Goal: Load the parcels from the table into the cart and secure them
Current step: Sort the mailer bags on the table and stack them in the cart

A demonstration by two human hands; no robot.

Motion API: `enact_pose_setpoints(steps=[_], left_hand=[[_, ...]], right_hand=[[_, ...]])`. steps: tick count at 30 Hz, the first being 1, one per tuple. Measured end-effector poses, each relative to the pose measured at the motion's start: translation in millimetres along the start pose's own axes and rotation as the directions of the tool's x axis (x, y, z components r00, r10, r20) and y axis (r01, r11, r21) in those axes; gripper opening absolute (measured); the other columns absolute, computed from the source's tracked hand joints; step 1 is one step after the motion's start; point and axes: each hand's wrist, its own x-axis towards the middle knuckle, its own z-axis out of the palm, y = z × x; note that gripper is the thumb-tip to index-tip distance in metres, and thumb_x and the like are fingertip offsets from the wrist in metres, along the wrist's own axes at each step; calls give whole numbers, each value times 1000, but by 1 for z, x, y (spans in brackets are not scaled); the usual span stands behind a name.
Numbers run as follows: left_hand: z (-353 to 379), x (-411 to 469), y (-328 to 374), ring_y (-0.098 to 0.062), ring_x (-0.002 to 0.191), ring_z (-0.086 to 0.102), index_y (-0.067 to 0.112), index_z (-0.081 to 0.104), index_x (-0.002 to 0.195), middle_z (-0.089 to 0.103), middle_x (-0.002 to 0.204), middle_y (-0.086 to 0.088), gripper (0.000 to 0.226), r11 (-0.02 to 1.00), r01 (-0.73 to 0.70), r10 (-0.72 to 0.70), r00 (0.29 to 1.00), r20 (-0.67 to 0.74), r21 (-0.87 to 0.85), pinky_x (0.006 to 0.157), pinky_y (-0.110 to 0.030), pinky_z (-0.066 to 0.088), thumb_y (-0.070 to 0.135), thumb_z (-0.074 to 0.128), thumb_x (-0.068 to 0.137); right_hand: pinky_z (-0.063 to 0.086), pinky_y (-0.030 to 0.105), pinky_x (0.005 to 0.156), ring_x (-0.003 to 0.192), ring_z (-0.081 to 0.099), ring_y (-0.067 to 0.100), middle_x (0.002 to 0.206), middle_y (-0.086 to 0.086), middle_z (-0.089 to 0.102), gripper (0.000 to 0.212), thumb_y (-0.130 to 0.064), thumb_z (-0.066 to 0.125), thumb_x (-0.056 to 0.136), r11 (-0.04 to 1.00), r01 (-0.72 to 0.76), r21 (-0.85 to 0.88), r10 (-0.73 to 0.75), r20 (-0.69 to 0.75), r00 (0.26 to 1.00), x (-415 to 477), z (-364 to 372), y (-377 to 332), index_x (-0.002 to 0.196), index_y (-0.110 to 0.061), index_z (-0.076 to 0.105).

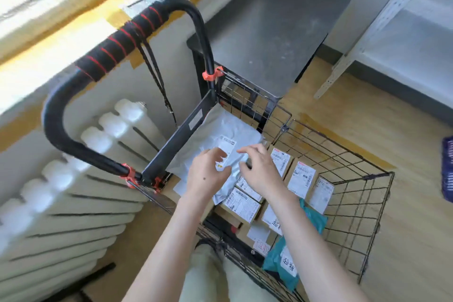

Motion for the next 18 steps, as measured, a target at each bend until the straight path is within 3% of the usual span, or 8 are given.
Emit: enact_pose_setpoints(steps=[4, 11, 15, 18], left_hand=[[-38, -45, 32, -9, 84, 58, 20, 65, 94, 63, 87, 8, 15, 995, -60, 50, 991, -126, -82, 76, -31, 49, 21, 70, 80], [-97, -91, 72, -3, 77, 60, 23, 66, 86, 65, 82, 11, 10, 968, -92, 32, 968, -249, -235, 71, -23, 50, 20, 72, 80], [-128, -105, 88, -4, 74, 61, 21, 67, 84, 66, 78, 10, 9, 961, -142, 37, 916, -399, -237, 68, -16, 47, 16, 72, 80], [-146, -122, 92, -1, 71, 60, 20, 67, 82, 65, 76, 12, 6, 969, -154, 37, 863, -503, -192, 64, -11, 46, 16, 71, 81]], right_hand=[[44, 26, 77, 72, 47, 4, 123, -8, 45, 28, -21, 49, 98, 997, 81, 16, -80, -42, 996, -45, -42, -40, 125, -23, 55], [46, 21, 84, 99, 52, 4, 113, -11, 51, 25, -19, 49, 97, 975, 223, -18, -223, -127, 966, -97, -97, -91, 119, -23, 60], [48, 25, 84, 98, 54, 7, 109, -9, 54, 23, -20, 49, 97, 938, 340, -63, -346, -139, 928, -104, -114, -114, 115, -26, 61], [46, 20, 82, 97, 55, 5, 108, -11, 56, 23, -20, 50, 96, 909, 410, -72, -416, -112, 902, -105, -120, -129, 115, -27, 61]])
